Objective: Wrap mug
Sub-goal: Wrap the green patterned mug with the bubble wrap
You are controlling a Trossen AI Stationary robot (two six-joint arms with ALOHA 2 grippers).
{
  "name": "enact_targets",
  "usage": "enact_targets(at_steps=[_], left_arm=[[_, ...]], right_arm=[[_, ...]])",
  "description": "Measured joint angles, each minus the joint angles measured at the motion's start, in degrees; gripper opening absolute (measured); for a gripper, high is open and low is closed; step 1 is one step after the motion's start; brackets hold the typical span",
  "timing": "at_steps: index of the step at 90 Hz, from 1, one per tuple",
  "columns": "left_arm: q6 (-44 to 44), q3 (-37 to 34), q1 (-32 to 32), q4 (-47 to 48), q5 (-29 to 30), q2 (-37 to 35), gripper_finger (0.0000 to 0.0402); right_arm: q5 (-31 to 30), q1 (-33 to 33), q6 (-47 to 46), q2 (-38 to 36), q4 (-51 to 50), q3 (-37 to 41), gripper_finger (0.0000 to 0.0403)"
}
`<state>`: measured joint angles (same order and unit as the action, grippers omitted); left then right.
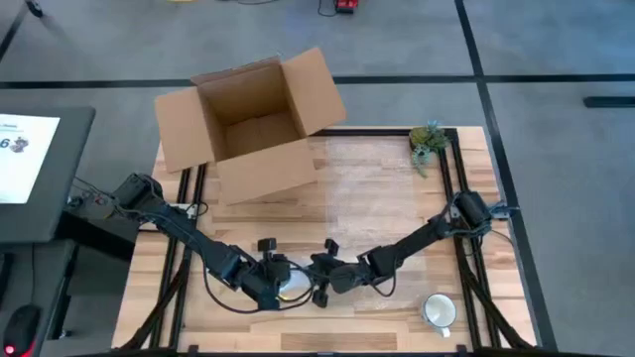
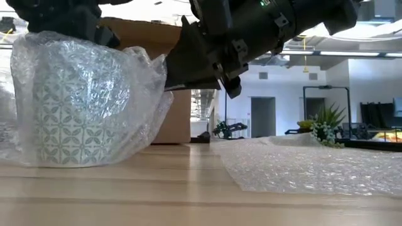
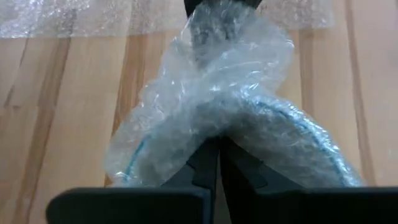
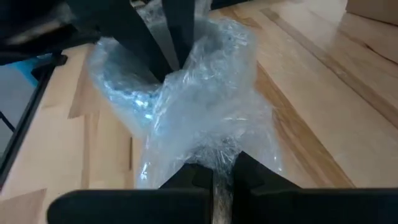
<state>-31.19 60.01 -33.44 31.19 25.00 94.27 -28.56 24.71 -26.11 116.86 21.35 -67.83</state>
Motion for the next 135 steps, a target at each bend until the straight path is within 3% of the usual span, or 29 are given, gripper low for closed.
enact_targets(at_steps=[31,57,76,87,109,135], left_arm=[[2.5,-0.6,0.6,-0.6,-2.2,-1.1,0.0],[-1.1,-0.7,0.5,5.0,-7.2,-11.5,0.0],[0.3,-0.6,0.5,-1.3,-4.9,-16.5,0.0],[2.3,-0.5,1.0,-4.8,-4.2,-14.1,0.0],[-1.9,-0.5,1.4,1.4,-3.3,-4.5,0.0],[1.7,-0.3,2.7,-0.8,-2.2,1.1,0.0]], right_arm=[[0.0,0.1,-0.5,0.0,-0.9,-2.2,0.0001],[0.0,0.0,-0.9,0.0,-1.5,-2.3,0.0001],[0.0,0.0,-0.9,0.0,-1.5,-2.3,0.0001],[0.0,0.0,-0.9,0.0,-1.5,-2.3,0.0001],[0.0,0.0,-0.9,0.0,-1.9,-2.2,0.0001],[0.0,0.5,-1.0,0.0,-2.1,-2.9,0.0001]])
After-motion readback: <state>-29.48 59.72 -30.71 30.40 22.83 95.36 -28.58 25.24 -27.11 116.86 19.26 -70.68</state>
